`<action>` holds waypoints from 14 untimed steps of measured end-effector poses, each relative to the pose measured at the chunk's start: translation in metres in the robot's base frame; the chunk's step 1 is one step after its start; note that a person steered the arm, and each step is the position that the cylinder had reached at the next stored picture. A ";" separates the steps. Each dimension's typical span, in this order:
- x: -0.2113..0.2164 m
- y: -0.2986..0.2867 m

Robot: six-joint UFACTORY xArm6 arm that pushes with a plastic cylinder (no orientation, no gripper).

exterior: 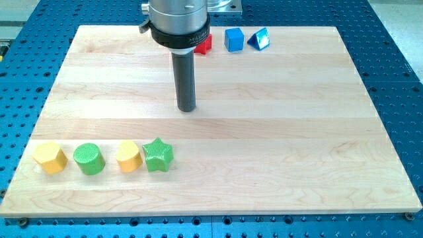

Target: Move the yellow heart and green star vertically to the hexagon

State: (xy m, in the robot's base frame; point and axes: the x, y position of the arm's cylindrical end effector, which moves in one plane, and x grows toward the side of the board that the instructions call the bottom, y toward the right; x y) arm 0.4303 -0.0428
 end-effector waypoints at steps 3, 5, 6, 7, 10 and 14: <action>0.038 0.118; 0.144 0.037; 0.118 -0.008; 0.108 -0.038; 0.075 -0.122; 0.053 -0.176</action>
State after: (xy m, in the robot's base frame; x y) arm 0.4830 -0.2187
